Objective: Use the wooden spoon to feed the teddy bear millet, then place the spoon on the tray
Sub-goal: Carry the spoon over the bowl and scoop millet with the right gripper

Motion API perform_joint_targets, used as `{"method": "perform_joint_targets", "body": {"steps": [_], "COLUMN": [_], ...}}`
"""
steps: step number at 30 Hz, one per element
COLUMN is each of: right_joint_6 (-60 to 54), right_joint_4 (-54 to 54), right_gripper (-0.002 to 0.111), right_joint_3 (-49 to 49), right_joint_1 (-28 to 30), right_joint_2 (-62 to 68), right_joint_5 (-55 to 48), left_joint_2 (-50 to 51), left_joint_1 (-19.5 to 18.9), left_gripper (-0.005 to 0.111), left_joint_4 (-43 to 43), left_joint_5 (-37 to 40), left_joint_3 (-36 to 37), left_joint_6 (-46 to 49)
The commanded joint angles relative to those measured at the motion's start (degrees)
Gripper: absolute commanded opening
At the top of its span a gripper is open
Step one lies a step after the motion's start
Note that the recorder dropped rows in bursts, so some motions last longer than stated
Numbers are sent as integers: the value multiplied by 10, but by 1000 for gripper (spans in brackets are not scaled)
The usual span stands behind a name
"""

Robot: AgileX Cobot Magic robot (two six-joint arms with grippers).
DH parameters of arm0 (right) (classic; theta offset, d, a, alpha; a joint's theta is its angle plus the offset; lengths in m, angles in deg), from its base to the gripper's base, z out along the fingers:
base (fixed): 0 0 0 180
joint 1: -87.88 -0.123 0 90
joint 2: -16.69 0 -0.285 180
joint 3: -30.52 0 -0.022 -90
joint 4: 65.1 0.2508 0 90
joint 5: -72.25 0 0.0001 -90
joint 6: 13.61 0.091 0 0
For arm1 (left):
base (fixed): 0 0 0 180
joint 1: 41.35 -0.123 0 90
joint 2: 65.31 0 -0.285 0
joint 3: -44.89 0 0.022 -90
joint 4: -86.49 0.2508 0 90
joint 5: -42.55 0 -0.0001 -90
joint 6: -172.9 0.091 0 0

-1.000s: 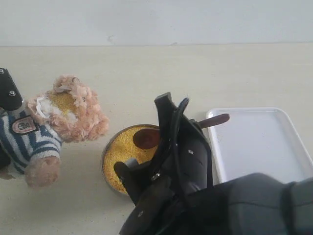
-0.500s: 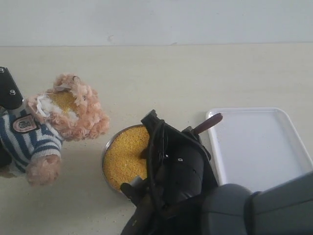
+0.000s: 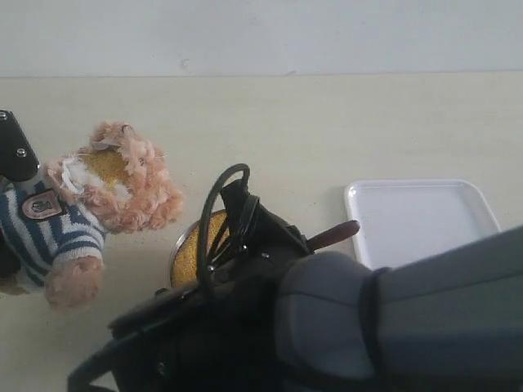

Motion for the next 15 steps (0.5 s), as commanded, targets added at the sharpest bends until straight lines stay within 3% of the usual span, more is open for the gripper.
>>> {"method": "perform_joint_targets", "body": {"steps": [1, 15], "right_joint_6": [-16, -14], "right_joint_4": [54, 169], "right_gripper": [0, 0], "right_joint_3": [37, 53], "right_joint_1": [6, 79], "right_joint_2": [-2, -18], "right_joint_5": [5, 5], "left_joint_2": [-7, -7], "left_joint_1": [3, 3], "left_gripper": [4, 4], "left_joint_4": [-8, -14], "left_joint_5": [-13, -15], "left_joint_3": [2, 2], "left_joint_6": [-6, -6]}}
